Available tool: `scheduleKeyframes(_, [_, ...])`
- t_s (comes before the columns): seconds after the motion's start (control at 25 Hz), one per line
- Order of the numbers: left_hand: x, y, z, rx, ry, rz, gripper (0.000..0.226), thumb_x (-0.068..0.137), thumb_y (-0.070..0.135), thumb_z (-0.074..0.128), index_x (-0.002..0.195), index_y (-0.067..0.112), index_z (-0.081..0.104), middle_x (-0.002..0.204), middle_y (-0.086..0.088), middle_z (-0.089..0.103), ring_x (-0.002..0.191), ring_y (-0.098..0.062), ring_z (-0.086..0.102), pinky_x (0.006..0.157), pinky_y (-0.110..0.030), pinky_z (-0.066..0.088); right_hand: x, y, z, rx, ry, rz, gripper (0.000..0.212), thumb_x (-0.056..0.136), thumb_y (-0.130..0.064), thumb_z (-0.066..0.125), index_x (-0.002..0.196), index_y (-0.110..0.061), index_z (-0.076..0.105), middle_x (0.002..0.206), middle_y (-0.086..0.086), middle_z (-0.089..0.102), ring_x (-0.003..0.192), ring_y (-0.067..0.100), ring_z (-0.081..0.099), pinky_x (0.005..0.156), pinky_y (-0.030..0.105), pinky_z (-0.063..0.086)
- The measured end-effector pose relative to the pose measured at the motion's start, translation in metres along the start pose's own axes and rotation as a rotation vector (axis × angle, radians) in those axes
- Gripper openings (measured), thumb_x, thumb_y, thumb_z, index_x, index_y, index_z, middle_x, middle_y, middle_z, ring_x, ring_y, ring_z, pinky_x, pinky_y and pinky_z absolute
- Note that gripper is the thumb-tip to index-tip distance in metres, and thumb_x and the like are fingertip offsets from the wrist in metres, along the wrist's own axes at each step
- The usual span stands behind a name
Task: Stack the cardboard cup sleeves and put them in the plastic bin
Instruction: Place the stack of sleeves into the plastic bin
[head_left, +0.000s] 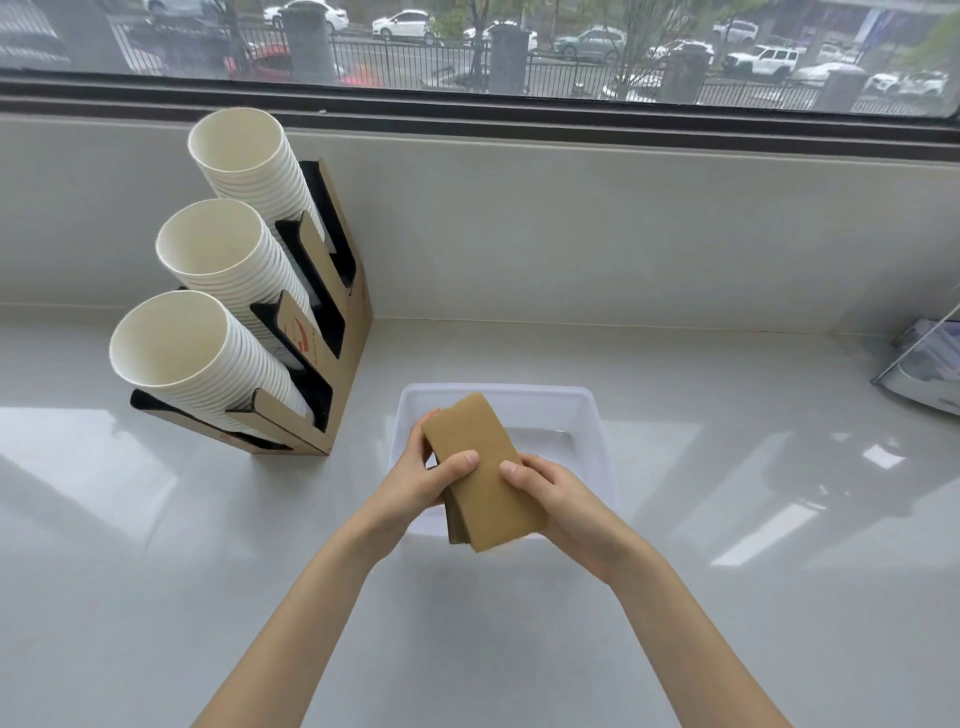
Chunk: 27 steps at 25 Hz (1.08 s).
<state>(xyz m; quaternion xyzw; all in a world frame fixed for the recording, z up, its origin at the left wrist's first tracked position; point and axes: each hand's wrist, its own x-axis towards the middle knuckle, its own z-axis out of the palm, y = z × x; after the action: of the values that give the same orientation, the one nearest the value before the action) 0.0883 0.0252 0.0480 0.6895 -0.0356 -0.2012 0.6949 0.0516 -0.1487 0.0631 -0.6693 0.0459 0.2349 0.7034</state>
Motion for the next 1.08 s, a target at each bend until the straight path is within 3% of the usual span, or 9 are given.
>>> scheduleKeyframes(0.16, [0.025, 0.009, -0.003, -0.113, 0.082, 0.034, 0.041, 0.076, 0.027, 0.065, 0.103, 0.038, 0.036, 0.113, 0.008, 0.051, 0.099, -0.005, 0.057, 0.063, -0.017, 0.054, 0.007, -0.002, -0.016, 0.019, -0.039, 0.033, 0.037, 0.087, -0.034, 0.055, 0.121, -0.019, 0.053, 0.125, 0.007, 0.060, 0.108, 0.018, 0.062, 0.102, 0.039, 0.046])
scheduleKeyframes(0.28, [0.041, 0.010, -0.001, -0.192, 0.066, 0.018, 0.039, 0.075, 0.024, 0.066, 0.098, 0.036, 0.037, 0.114, 0.003, 0.050, 0.101, -0.010, 0.057, 0.059, -0.018, 0.055, 0.016, 0.000, -0.024, 0.067, 0.008, 0.024, 0.036, 0.088, -0.028, 0.055, 0.121, -0.014, 0.052, 0.120, 0.008, 0.061, 0.101, 0.019, 0.064, 0.100, 0.036, 0.047])
scheduleKeyframes(0.4, [0.057, 0.007, 0.001, -0.203, 0.044, -0.040, 0.039, 0.079, 0.020, 0.064, 0.103, 0.032, 0.036, 0.112, 0.003, 0.050, 0.102, -0.011, 0.057, 0.062, -0.022, 0.057, 0.026, 0.001, -0.030, 0.053, 0.036, 0.038, 0.032, 0.089, -0.025, 0.053, 0.118, -0.014, 0.052, 0.111, 0.005, 0.062, 0.091, 0.014, 0.064, 0.094, 0.029, 0.049])
scheduleKeyframes(0.56, [0.082, 0.005, 0.004, -0.152, 0.035, -0.164, 0.055, 0.081, 0.020, 0.062, 0.122, 0.024, 0.025, 0.108, 0.003, 0.051, 0.098, -0.014, 0.057, 0.070, -0.032, 0.053, 0.042, 0.004, -0.040, -0.065, 0.054, 0.116, 0.036, 0.087, -0.029, 0.052, 0.121, -0.019, 0.046, 0.112, 0.001, 0.063, 0.101, 0.013, 0.063, 0.092, 0.027, 0.047])
scheduleKeyframes(0.76, [0.106, -0.003, 0.004, -0.036, -0.007, -0.337, 0.059, 0.081, 0.023, 0.062, 0.127, 0.022, 0.025, 0.104, 0.001, 0.052, 0.094, -0.020, 0.058, 0.076, -0.035, 0.053, 0.066, 0.007, -0.052, -0.172, -0.042, 0.241, 0.047, 0.078, -0.035, 0.054, 0.120, -0.016, 0.047, 0.108, 0.001, 0.061, 0.103, 0.015, 0.059, 0.097, 0.028, 0.044])
scheduleKeyframes(0.96, [0.116, -0.018, 0.007, -0.023, -0.004, -0.440, 0.064, 0.080, 0.025, 0.063, 0.131, 0.020, 0.024, 0.105, -0.005, 0.055, 0.090, -0.022, 0.059, 0.075, -0.036, 0.053, 0.083, 0.009, -0.057, -0.098, -0.089, 0.292, 0.012, 0.087, -0.024, 0.049, 0.097, -0.025, 0.055, 0.099, -0.004, 0.063, 0.094, 0.010, 0.059, 0.091, 0.024, 0.046])
scheduleKeyframes(1.08, [0.119, -0.023, 0.007, 0.038, -0.016, -0.471, 0.061, 0.080, 0.026, 0.063, 0.132, 0.016, 0.031, 0.120, -0.008, 0.055, 0.103, -0.023, 0.057, 0.082, -0.036, 0.052, 0.089, 0.013, -0.056, -0.087, -0.075, 0.353, 0.011, 0.086, -0.022, 0.049, 0.095, -0.021, 0.056, 0.095, -0.001, 0.064, 0.091, 0.014, 0.060, 0.094, 0.031, 0.048])
